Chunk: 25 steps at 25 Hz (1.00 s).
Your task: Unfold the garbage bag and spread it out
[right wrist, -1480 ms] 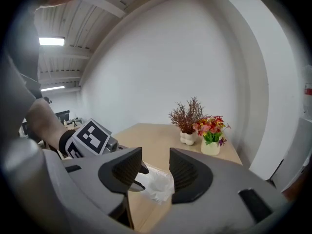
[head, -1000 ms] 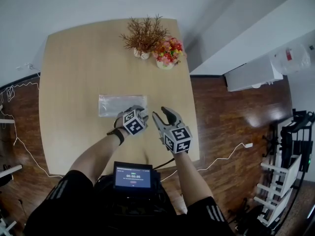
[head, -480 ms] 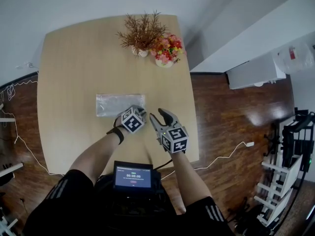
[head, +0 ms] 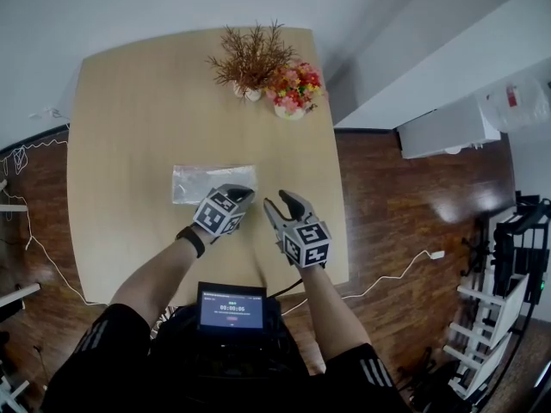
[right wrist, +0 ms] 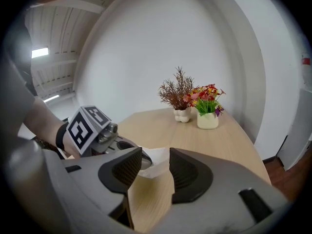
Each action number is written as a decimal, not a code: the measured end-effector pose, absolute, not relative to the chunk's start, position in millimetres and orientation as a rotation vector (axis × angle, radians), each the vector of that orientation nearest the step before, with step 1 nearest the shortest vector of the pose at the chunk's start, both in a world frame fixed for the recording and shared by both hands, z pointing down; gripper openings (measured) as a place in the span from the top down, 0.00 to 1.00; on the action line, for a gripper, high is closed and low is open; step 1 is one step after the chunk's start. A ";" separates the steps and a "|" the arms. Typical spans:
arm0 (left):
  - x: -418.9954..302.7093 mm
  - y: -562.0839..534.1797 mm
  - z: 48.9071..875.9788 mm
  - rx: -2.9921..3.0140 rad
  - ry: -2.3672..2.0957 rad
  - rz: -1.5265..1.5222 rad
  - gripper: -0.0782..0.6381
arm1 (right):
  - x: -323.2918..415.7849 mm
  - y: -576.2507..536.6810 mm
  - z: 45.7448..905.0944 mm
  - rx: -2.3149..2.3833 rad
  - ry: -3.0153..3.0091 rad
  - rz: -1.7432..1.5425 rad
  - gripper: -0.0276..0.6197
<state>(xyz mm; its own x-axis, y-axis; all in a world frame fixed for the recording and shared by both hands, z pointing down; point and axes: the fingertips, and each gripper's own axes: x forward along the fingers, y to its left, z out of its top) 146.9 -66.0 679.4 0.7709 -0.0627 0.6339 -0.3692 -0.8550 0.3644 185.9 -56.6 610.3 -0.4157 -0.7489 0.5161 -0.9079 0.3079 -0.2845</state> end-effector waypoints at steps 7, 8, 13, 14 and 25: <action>119.3 -71.7 639.4 2.399 -0.368 0.537 0.89 | 162.0 -61.1 624.8 1.396 -2.305 0.809 0.65; 115.0 -73.5 639.1 2.386 -0.386 0.521 0.89 | 155.2 -60.6 627.1 1.365 -2.314 0.807 0.65; 104.4 -80.0 631.1 2.346 -0.414 0.441 0.89 | 113.9 -59.6 631.1 1.160 -2.365 0.709 0.65; 104.1 -79.9 629.9 2.349 -0.412 0.438 0.89 | 107.3 -59.8 632.0 1.128 -2.364 0.688 0.65; 102.6 -73.0 624.8 2.363 -0.406 0.433 0.89 | 96.0 -60.5 649.1 1.101 -2.274 0.605 0.93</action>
